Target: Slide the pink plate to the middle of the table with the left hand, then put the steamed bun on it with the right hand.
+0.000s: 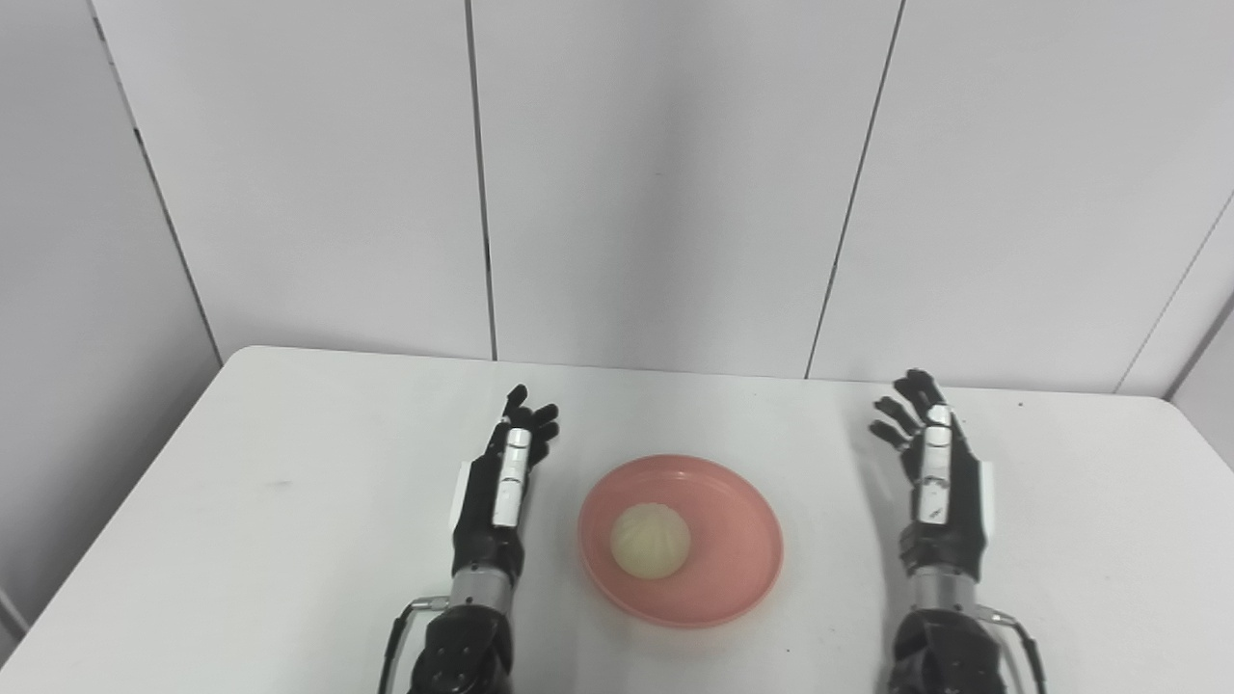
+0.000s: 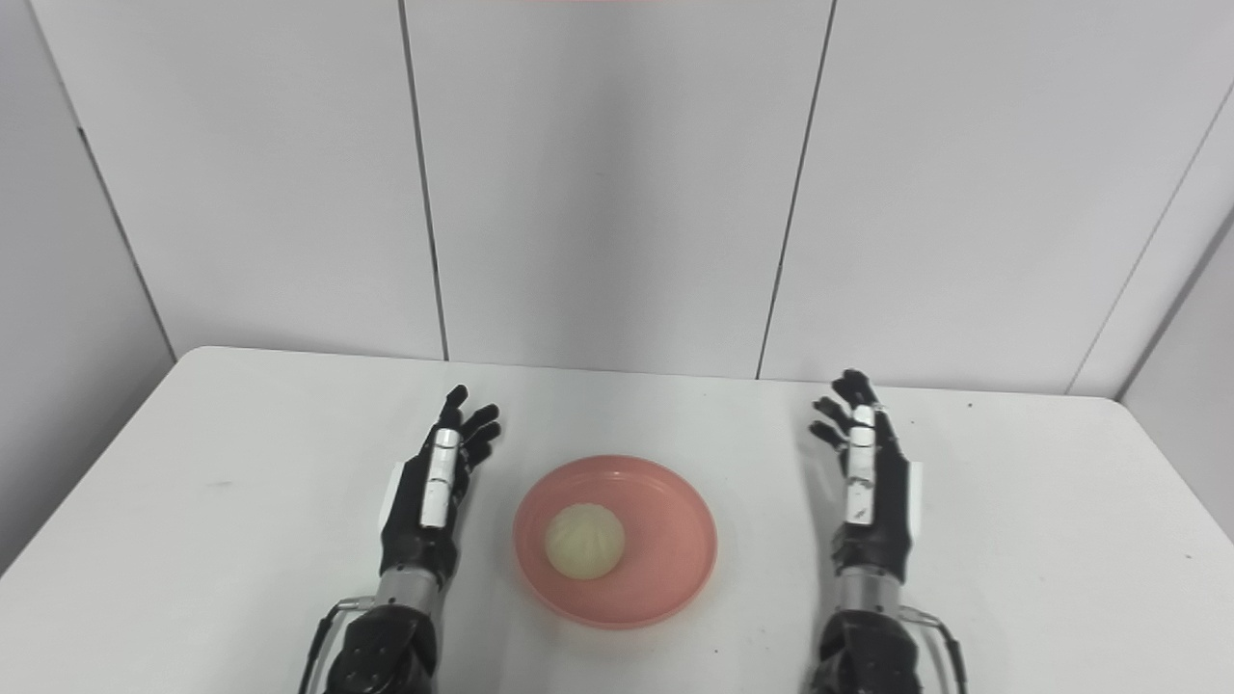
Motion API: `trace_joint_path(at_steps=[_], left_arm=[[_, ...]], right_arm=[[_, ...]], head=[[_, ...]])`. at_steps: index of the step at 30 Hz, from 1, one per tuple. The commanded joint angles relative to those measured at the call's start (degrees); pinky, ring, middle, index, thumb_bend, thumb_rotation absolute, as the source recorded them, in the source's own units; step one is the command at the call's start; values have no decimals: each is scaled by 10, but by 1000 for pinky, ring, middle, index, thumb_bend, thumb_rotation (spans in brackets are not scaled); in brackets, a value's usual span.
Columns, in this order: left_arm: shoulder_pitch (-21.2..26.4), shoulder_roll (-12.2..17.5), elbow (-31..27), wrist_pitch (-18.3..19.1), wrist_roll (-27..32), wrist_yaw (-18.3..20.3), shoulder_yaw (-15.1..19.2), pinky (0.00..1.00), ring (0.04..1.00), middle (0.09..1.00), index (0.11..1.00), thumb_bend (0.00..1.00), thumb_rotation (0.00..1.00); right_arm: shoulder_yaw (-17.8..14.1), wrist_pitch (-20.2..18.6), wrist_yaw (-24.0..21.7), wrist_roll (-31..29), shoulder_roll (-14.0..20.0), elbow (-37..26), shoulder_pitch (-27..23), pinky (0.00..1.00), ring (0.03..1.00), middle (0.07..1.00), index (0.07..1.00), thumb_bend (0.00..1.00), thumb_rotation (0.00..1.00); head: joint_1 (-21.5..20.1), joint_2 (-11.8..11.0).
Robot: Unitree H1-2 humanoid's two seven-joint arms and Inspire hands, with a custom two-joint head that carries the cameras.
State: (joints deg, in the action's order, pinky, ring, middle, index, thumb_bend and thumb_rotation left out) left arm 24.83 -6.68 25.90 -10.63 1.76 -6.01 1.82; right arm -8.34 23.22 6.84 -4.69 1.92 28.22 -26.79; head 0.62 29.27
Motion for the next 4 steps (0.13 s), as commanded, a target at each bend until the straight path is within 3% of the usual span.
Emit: trace_joint_path(at_steps=[1, 4], left_arm=[[-11, 8, -15, 0, -11, -1, -2, 980, 922, 920, 928, 784, 999], [-16, 14, -25, 17, -4, 10, -5, 998, 957, 958, 956, 836, 1000]], right_arm=[[11, -14, -2, 8, -17, 2, 27, 757, 808, 863, 857, 746, 987], [18, -40, -6, 9, -18, -16, 34, 786, 834, 885, 885, 732, 999]], head=[[-2, 2], [-4, 3]])
